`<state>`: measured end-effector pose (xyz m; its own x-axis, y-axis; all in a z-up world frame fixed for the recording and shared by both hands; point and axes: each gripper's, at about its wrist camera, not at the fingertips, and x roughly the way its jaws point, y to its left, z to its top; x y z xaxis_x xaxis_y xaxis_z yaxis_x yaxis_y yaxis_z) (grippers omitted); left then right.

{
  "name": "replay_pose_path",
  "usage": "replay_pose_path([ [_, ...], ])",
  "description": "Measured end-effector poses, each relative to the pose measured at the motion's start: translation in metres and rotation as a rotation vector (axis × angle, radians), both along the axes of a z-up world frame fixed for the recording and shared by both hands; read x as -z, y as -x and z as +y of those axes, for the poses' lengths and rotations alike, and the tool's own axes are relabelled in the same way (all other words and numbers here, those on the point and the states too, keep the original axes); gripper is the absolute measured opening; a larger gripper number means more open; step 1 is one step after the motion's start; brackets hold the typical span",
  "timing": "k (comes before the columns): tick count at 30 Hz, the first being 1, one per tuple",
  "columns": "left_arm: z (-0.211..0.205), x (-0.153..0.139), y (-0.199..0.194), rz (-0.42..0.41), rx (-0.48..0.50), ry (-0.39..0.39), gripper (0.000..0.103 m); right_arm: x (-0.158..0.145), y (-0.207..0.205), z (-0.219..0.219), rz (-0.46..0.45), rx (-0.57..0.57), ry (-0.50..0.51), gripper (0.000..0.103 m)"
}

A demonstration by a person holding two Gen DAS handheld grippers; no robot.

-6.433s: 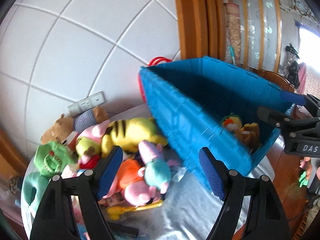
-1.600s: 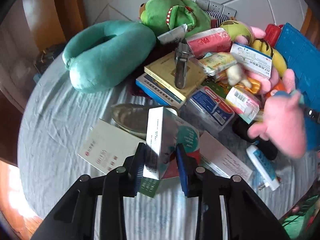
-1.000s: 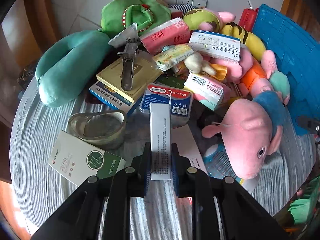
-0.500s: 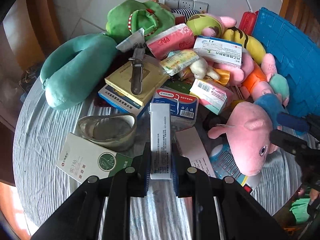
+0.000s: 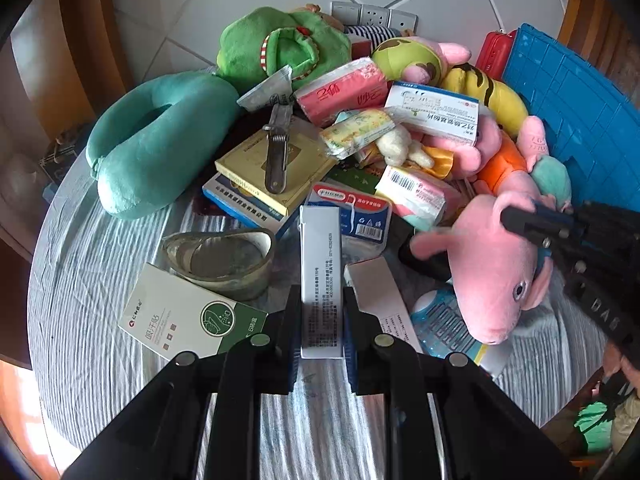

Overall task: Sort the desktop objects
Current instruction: 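Lift the white box and pig plush and carry both over the crate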

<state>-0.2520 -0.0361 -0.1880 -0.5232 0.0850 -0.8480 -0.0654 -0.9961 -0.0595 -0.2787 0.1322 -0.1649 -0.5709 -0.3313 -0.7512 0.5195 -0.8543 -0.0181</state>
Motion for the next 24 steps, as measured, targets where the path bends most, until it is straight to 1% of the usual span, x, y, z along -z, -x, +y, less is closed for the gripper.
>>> replay_pose_path([
  [4,0.007,-0.026,0.001,0.043,0.006,0.005,0.018,-0.034,0.004,0.015,0.066,0.037,0.031,0.005],
  [11,0.023,-0.083,-0.001,0.153,0.035,-0.002,0.018,-0.091,0.002,0.038,0.159,0.087,0.093,0.005],
  [16,0.039,-0.118,-0.002,0.214,0.068,0.001,0.018,-0.127,0.002,0.048,0.216,0.125,0.107,0.005],
  [24,0.066,-0.163,-0.001,0.299,0.141,0.006,0.018,-0.178,0.000,0.070,0.299,0.215,0.114,0.005],
])
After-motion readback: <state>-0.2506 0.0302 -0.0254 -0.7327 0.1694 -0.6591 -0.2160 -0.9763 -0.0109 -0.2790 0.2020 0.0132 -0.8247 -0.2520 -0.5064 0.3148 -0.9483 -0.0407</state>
